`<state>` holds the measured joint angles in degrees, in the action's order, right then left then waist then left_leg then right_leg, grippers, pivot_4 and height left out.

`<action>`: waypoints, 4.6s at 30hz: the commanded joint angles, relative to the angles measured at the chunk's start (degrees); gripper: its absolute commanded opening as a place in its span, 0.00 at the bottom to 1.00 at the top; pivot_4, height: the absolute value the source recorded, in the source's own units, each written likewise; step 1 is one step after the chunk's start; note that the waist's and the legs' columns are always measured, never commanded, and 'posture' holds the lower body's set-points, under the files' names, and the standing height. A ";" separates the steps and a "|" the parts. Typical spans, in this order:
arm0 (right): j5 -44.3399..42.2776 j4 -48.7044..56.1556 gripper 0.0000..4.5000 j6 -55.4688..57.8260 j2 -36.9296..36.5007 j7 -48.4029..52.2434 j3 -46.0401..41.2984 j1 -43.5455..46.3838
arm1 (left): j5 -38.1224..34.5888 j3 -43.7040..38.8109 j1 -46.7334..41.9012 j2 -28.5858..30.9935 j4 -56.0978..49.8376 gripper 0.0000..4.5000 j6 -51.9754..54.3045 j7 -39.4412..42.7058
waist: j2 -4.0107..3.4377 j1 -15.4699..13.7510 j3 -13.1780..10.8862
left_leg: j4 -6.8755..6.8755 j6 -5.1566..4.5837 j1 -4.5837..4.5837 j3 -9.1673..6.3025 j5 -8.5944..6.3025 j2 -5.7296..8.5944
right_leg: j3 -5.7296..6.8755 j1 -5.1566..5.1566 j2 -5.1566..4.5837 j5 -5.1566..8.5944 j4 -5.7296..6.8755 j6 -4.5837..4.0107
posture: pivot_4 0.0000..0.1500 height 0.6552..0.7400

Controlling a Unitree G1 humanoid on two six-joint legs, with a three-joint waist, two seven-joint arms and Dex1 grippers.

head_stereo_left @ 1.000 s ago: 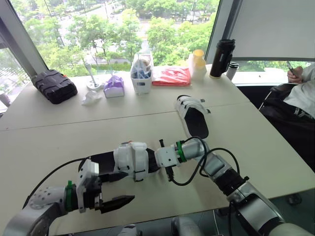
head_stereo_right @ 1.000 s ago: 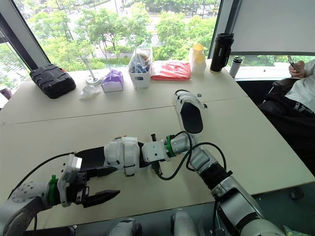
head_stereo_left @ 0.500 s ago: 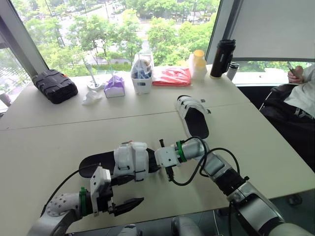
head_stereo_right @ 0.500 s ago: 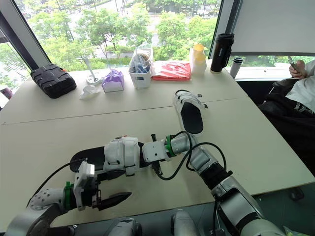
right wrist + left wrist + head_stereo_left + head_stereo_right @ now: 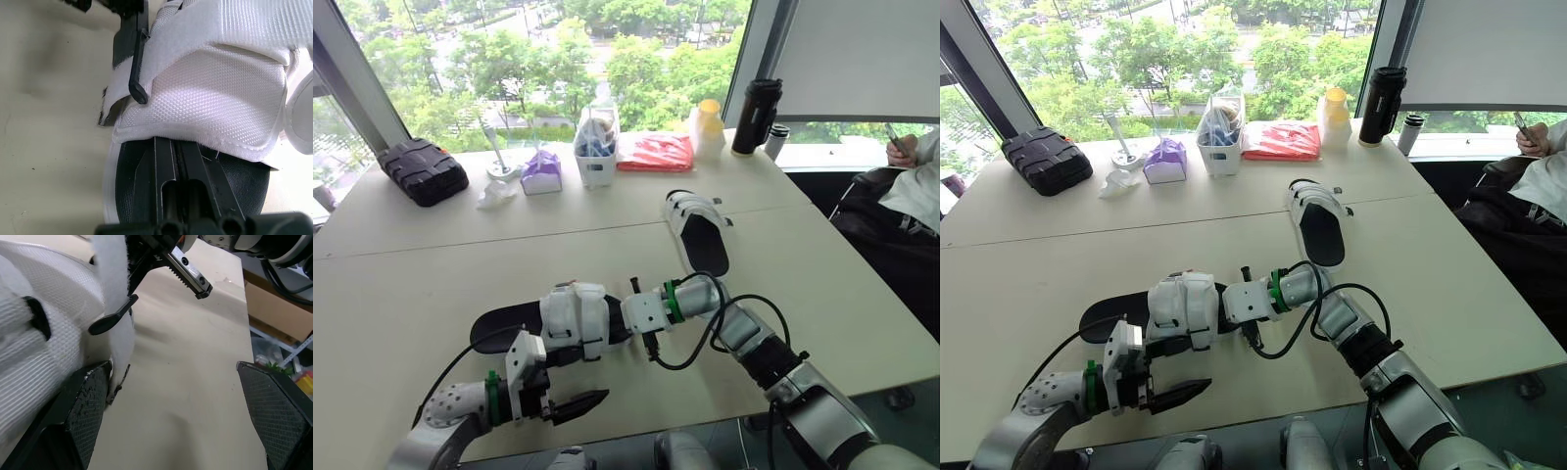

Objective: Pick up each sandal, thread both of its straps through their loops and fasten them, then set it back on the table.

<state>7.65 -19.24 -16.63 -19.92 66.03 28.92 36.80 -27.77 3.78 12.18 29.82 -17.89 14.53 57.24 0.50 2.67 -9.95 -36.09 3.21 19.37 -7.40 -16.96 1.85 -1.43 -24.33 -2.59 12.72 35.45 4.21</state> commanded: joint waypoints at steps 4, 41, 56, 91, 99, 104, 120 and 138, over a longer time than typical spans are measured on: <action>2.32 -1.46 0.00 1.37 -0.16 0.50 2.44 -1.35 | 0.90 1.07 -2.08 -1.33 1.65 0.94 -1.46 -0.43 | 0.00 -0.01 0.00 | 0.00 0.00 0.00 0.00 0.00 0.00 | 0.00 0.00 0.00 0.00 0.01 0.00 | 1.00 1.00; 2.74 -3.38 0.00 -0.04 0.67 0.14 2.81 -0.72 | -5.50 -6.21 8.98 15.45 -16.47 0.00 -1.41 2.60 | -0.01 0.14 -0.02 | 0.08 -0.06 -0.01 0.08 -0.03 -0.31 | 0.03 -0.05 0.17 0.05 -0.03 -0.09 | 1.00 1.00; 2.84 -5.13 0.00 -0.75 0.88 -0.69 3.07 0.58 | -23.66 -11.36 -10.55 13.23 -9.84 0.00 17.64 -2.06 | 0.06 0.84 -0.16 | 0.04 -0.07 0.06 0.09 -0.04 -0.30 | 0.05 -0.11 0.28 -0.13 -0.01 -0.30 | 1.00 1.00; 3.13 -5.35 0.00 -0.88 0.65 -2.15 3.38 0.64 | -27.26 -17.48 -34.96 1.87 5.12 1.00 32.44 -19.18 | 0.08 -0.13 -0.10 | -0.07 0.01 -0.03 0.08 0.01 -0.31 | 0.04 -0.04 0.31 -0.25 0.08 -0.09 | 1.00 1.00; 3.16 -5.67 0.00 -1.16 0.77 -2.38 3.43 0.90 | -14.13 -9.43 -39.66 8.69 13.60 1.00 25.40 -9.18 | 0.08 0.02 -0.09 | -0.02 0.08 -0.04 0.04 0.04 -0.32 | 0.07 -0.05 0.37 -0.27 0.09 -0.10 | 1.00 1.00; 3.17 -5.35 0.00 -1.02 0.67 -2.43 3.44 0.67 | -7.57 -2.96 -39.58 9.51 15.91 1.00 20.87 -2.19 | 0.08 -0.01 -0.10 | -0.04 0.10 -0.02 0.04 0.05 -0.32 | 0.07 -0.05 0.38 -0.20 0.08 -0.22 | 1.00 1.00; 3.28 -4.91 0.00 -0.44 0.32 -3.18 3.34 0.13 | -3.79 -1.90 -39.93 9.04 16.27 0.09 21.93 2.51 | 0.08 0.02 -0.10 | -0.04 0.09 -0.02 0.01 0.05 -0.40 | 0.04 -0.06 0.48 -0.26 0.09 -0.11 | 1.00 1.00; 3.09 -4.89 0.00 -0.76 -0.08 -2.59 3.53 0.38 | -16.34 -9.97 -42.57 6.78 13.04 0.00 25.99 7.27 | 0.07 -0.11 -0.14 | -0.06 0.09 0.01 -0.02 0.05 -0.46 | 0.04 -0.07 0.56 -0.27 0.09 -0.13 | 1.00 1.00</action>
<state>7.88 -21.86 -19.12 -19.04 62.86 30.97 38.24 -42.68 -3.40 -28.27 37.05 -3.99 42.24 64.71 0.57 2.56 -10.09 -36.16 3.29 19.38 -7.42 -16.91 1.40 -1.40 -24.39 -2.03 12.45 35.54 4.08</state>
